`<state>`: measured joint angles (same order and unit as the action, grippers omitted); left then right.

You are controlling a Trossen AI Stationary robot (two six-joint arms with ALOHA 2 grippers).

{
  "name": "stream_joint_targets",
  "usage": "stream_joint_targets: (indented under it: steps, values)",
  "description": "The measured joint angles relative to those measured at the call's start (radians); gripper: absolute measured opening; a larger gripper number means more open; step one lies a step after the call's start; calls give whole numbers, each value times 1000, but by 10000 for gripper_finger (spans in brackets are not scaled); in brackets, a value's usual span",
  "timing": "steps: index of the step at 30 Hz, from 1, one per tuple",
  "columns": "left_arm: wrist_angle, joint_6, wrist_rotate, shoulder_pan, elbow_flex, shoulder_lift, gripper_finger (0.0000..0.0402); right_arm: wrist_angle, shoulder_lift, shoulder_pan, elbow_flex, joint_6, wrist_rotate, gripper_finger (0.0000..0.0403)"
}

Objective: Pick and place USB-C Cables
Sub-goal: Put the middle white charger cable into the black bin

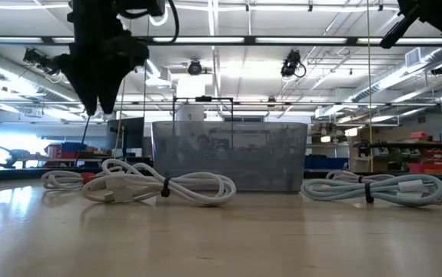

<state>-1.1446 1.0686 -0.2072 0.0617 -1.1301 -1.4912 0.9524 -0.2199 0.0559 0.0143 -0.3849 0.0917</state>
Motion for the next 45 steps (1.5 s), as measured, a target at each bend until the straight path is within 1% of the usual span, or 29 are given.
stream_joint_targets:
  steps: [4, 12, 22, 29, 34, 36, 41, 45]
  values:
    - [5, 69, 51, 20, 0, -56, 215, 0, 0, 0, 0, -7, -2, 12]
    - [58, 156, 59, 79, 0, -147, 215, 7, 0, 0, 0, -9, -9, 12]
    - [102, 223, 71, 109, 6, -179, 215, 47, 0, 0, 0, -9, -30, 12]
    - [202, 263, 72, 118, 75, -213, 215, 71, 0, 1, 1, -17, -64, 12]
    - [253, 288, 72, 117, 126, -212, 215, 73, 0, 1, 1, -17, -86, 12]
    - [309, 291, 72, 118, 151, -212, 215, 73, 0, 1, 1, -17, -86, 12]
    - [529, 316, 74, 117, 234, -209, 215, 79, 0, 1, 1, -17, -86, 12]
    - [544, 316, 72, 118, 248, -206, 200, 83, 0, 1, 1, -17, -86, 12]
